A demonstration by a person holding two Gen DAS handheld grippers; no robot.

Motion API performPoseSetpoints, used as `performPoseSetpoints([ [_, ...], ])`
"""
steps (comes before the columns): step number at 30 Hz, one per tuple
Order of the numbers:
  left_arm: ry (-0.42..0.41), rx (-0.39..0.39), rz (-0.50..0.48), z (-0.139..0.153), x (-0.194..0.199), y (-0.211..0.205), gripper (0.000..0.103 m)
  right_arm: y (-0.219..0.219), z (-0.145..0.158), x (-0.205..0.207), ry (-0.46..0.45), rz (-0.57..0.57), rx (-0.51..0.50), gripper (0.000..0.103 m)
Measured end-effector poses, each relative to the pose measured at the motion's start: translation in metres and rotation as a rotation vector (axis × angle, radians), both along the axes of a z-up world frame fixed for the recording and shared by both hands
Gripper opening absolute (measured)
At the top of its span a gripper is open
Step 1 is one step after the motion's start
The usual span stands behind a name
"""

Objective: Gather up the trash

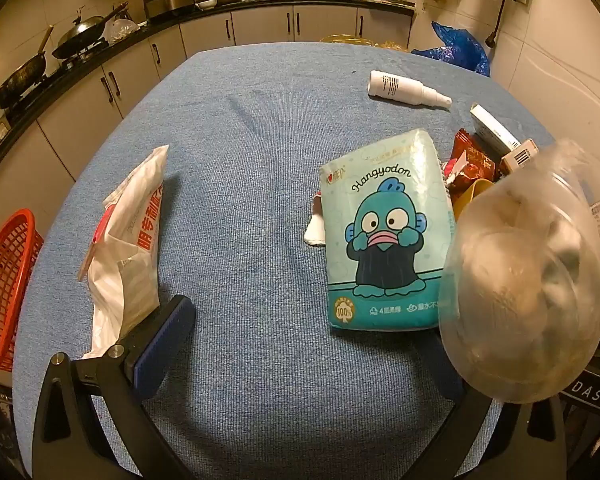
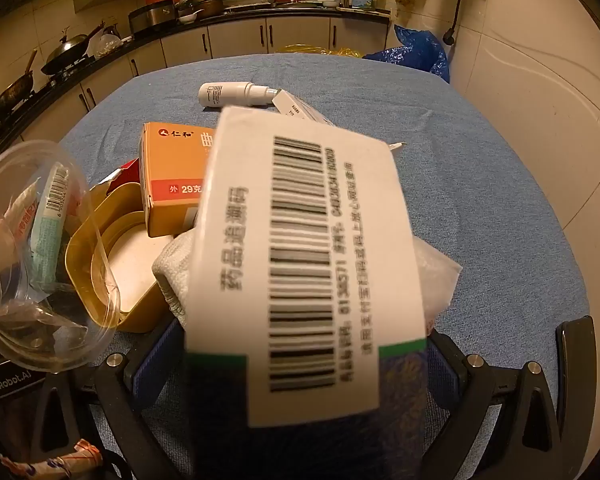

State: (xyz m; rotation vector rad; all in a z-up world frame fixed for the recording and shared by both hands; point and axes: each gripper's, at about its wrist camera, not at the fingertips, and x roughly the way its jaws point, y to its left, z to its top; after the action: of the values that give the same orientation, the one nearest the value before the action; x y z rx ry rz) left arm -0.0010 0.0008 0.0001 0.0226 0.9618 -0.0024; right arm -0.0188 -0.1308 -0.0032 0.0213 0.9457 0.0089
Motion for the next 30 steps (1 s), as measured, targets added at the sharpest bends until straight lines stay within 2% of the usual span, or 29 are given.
performPoseSetpoints([
  [4,0.031,-0.005,-0.015,0.001,-0.003,0.004,0.103,-0.009,0.003,-0.011,0.028,0.004,0.003,0.103],
  [7,-0.035,-0.013,-0.042,0.009,-0.032,0.015,0.103,-0.019,0.011,-0.038,0.023,0.010,-0.020,0.103],
  [9,-0.065,-0.015,-0.078,0.016,-0.050,0.014,0.103,-0.016,0.029,-0.059,0.004,0.013,-0.055,0.103],
  [16,-0.214,-0.005,-0.159,0.083,-0.102,0.033,0.103,-0.009,0.092,-0.118,-0.102,-0.009,-0.024,0.103],
  [19,-0.301,0.002,-0.152,0.117,-0.120,0.052,0.103,0.005,0.121,-0.137,-0.166,0.024,-0.047,0.103],
  [22,-0.344,0.001,-0.141,0.139,-0.125,0.065,0.103,0.016,0.143,-0.151,-0.198,0.040,-0.032,0.103],
  [26,-0.325,-0.031,-0.127,0.157,-0.117,0.077,0.103,0.030,0.160,-0.167,-0.231,0.037,0.009,0.102],
  [30,-0.319,-0.063,-0.117,0.160,-0.111,0.082,0.103,0.034,0.179,-0.175,-0.264,0.035,0.029,0.101],
])
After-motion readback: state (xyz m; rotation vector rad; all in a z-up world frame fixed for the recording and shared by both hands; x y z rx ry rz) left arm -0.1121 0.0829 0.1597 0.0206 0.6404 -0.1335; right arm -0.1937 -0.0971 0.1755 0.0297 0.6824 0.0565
